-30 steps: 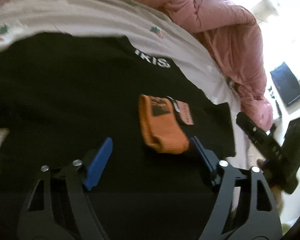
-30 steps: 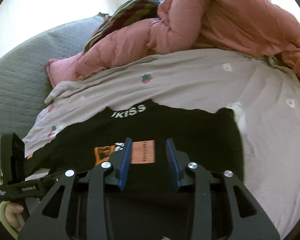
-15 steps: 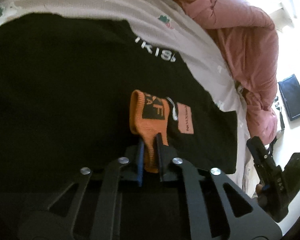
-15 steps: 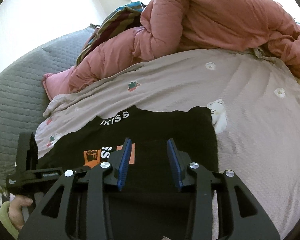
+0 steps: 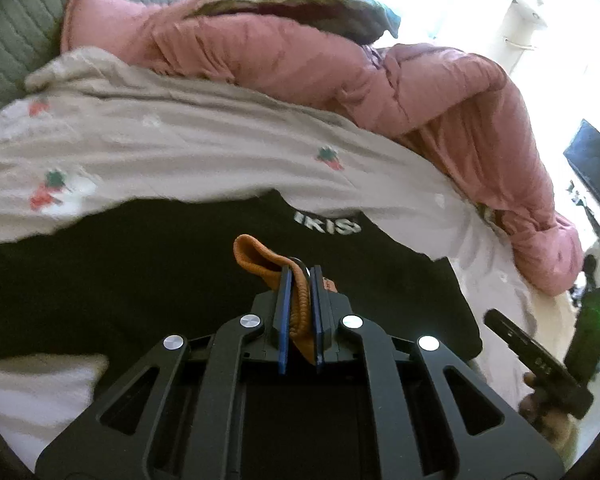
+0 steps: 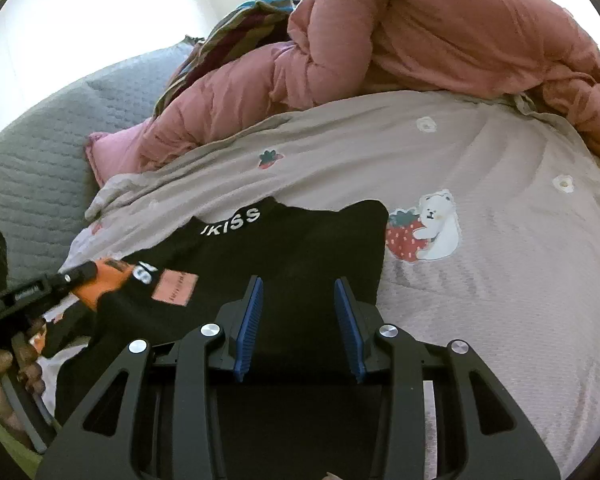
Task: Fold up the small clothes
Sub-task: 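Grasp the orange cuff with the left gripper while the right gripper releases it, then lower the cuff onto the shirt body with the left gripper and open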
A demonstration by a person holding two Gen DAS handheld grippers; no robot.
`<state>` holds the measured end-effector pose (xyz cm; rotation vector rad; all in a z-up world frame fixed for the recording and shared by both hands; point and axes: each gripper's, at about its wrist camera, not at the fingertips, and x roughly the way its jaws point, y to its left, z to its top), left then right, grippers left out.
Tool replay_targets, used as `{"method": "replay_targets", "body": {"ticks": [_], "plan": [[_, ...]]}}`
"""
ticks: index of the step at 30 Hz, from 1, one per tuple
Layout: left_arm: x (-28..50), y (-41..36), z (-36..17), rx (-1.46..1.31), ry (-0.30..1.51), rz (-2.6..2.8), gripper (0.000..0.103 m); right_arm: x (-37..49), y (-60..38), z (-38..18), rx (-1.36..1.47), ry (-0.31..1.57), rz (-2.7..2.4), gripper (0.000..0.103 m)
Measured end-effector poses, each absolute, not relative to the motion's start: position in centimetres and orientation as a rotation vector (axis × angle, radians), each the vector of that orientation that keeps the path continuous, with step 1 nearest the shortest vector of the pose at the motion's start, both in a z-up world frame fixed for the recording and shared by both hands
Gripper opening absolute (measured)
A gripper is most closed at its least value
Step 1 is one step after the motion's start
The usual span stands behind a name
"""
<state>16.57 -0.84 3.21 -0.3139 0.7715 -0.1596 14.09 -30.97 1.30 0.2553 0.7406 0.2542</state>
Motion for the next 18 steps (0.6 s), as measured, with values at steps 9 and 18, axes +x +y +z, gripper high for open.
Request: {"method": "replay_targets", "body": {"ticks": [9, 18], "plan": [[16.6, 2.5, 3.2, -0.277, 0.725, -0.084, 0.003, 14.3, -29.9, 1.1, 0.218, 0.770, 0.258, 0.036], [16.2, 5.5, 1.1, -0.318, 0.783, -0.047, 0.005, 14.6, -29.1, 0.9, 0.186, 0.782, 0.256, 0.040]]}}
